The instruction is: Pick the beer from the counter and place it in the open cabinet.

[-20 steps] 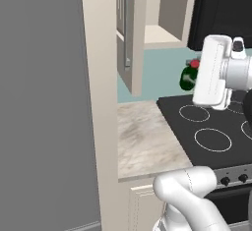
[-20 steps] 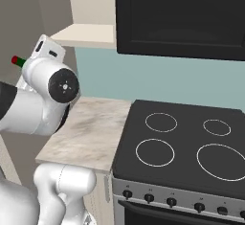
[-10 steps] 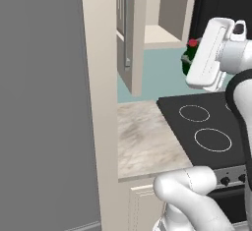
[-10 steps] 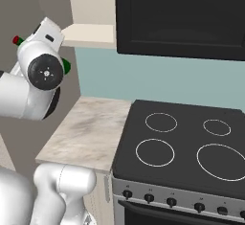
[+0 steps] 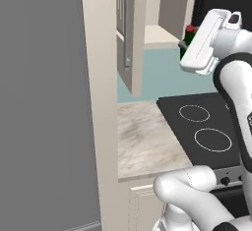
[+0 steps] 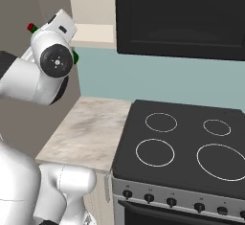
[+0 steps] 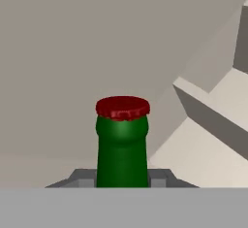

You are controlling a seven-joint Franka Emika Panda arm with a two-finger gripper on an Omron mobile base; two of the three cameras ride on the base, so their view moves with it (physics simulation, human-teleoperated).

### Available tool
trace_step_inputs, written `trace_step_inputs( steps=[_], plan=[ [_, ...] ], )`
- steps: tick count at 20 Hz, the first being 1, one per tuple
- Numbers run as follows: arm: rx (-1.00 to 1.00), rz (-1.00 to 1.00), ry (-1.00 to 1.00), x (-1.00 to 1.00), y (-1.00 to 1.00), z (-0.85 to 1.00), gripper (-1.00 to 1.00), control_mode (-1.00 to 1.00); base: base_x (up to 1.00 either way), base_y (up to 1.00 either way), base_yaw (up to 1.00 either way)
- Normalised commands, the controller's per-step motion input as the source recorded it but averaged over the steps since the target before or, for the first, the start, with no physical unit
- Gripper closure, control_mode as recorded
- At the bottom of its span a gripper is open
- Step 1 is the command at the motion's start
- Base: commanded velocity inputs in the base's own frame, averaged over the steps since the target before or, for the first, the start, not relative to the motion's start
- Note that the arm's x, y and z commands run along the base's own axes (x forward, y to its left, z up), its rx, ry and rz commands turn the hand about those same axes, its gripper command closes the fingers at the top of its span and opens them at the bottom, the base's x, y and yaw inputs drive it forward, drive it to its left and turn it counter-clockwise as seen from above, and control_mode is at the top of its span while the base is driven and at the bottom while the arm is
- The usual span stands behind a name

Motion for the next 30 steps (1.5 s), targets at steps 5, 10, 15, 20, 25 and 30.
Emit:
trace_step_inputs(
  steps=[5, 10, 15, 20, 25, 30],
  plan=[
    [0.12, -0.10, 0.00, 0.31, 0.00, 0.03, 1.00, -1.00, 0.00, 0.00, 0.00],
    [0.10, -0.12, 0.00, 0.23, 0.00, 0.04, 1.00, -1.00, 0.00, 0.00, 0.00],
    [0.08, -0.11, 0.00, 0.20, 0.00, 0.17, 1.00, -1.00, 0.00, 0.00, 0.00],
    [0.08, -0.09, 0.00, 0.17, 0.00, 0.30, 1.00, -1.00, 0.00, 0.00, 0.00],
    [0.07, -0.10, 0.00, 0.15, 0.00, 0.21, 1.00, -1.00, 0.00, 0.00, 0.00],
    [0.06, -0.08, 0.00, 0.12, 0.00, 0.03, 1.00, -1.00, 0.00, 0.00, 0.00]
  ],
)
